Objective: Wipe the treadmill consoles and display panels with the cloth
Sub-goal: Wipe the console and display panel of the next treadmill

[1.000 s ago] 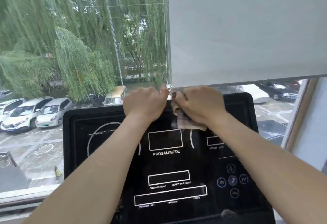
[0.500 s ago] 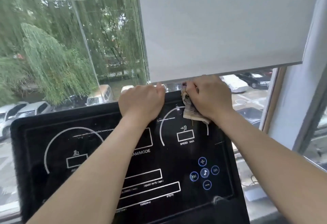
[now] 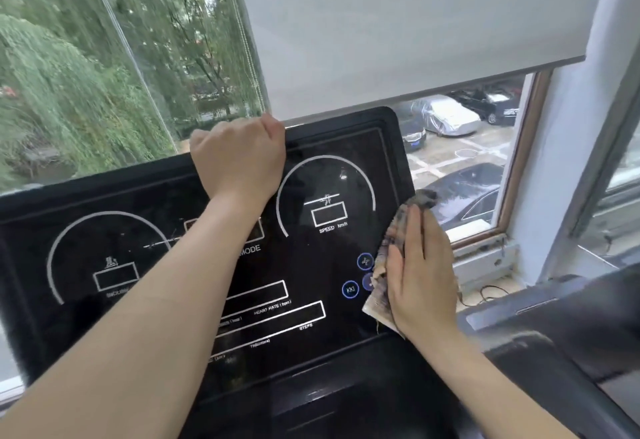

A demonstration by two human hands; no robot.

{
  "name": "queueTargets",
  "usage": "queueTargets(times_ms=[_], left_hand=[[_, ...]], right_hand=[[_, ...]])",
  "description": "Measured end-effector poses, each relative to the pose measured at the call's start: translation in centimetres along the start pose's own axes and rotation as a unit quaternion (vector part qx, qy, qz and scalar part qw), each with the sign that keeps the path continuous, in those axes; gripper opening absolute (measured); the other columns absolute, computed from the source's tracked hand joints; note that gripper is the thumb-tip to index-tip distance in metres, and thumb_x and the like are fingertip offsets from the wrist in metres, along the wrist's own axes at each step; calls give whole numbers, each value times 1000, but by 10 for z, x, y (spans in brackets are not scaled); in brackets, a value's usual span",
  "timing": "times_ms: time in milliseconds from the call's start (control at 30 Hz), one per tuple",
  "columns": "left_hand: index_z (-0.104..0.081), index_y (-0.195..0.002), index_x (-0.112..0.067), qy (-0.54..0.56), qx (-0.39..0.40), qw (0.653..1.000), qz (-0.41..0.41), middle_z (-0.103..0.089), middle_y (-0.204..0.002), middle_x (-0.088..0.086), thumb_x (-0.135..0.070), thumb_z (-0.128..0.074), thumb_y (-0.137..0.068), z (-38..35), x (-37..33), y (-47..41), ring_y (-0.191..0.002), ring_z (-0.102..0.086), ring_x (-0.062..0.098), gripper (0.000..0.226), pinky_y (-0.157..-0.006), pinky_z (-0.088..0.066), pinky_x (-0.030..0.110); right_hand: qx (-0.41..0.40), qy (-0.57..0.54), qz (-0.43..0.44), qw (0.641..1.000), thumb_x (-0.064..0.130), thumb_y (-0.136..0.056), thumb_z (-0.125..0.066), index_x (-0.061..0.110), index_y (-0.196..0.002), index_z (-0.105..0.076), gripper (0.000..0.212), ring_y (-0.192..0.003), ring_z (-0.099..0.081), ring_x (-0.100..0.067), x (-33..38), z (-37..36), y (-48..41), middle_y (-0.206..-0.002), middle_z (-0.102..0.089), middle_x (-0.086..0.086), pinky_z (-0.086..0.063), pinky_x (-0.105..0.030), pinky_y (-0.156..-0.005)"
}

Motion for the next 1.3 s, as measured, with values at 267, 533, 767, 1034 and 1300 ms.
queueTargets(times_ms=[267, 533, 767, 1034, 1300], left_hand=[[-60, -121, -18, 44, -24, 995, -90, -64, -119, 1, -31, -35, -98, -5, -20, 31, -110, -56, 26, 36, -101, -32, 44], [-49, -136, -26, 106, 36, 989, -96, -54, -134, -6, -36, -28, -98, 1, -16, 34, -126, -43, 19, 45, -112, -16, 39], [-42, -142, -23, 90, 56, 990, -98, -49, -138, -3, -38, -29, -98, 0, -17, 36, -132, -37, 21, 48, -116, -11, 43], [-40, -144, -8, 147, 73, 965, -205, -27, -156, 13, -26, -37, -98, -6, -67, 77, -146, -16, 30, 50, -118, -10, 43], [-42, -142, -5, 205, 84, 948, -228, -36, -150, 15, -12, -41, -95, -9, -95, 97, -143, -25, 32, 47, -118, -20, 45]], right_hand=[[-46, 98, 123, 986, 40, -100, -33, 23, -151, -32, 55, -146, -14, -42, 81, -3, -104, -159, -27, -6, -20, -58, -114], [51, 90, 394, 913, 46, -95, -42, 31, -145, -44, 52, -145, -25, -31, 93, -32, 34, -154, -37, 1, -27, -51, -113], [-40, 81, 143, 986, 43, -99, -35, 29, -151, -31, 54, -147, -14, -36, 87, -9, -76, -159, -27, -2, -14, -50, -115], [0, 88, 119, 989, 46, -95, -37, 21, -148, -36, 59, -145, -20, -39, 57, -15, -31, -153, -38, -8, -20, -52, -111], [0, -30, -79, 996, 47, -100, -31, 17, -153, -21, 61, -117, -53, -35, 22, -4, -94, -144, -41, -18, -46, -41, -77]])
Point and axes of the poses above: each hand's wrist, its own y-axis away from the middle knuckle, its own z-axis out of the back of the hand, x = y × z, the point moved 7 cm from there along -y, towards the middle knuckle
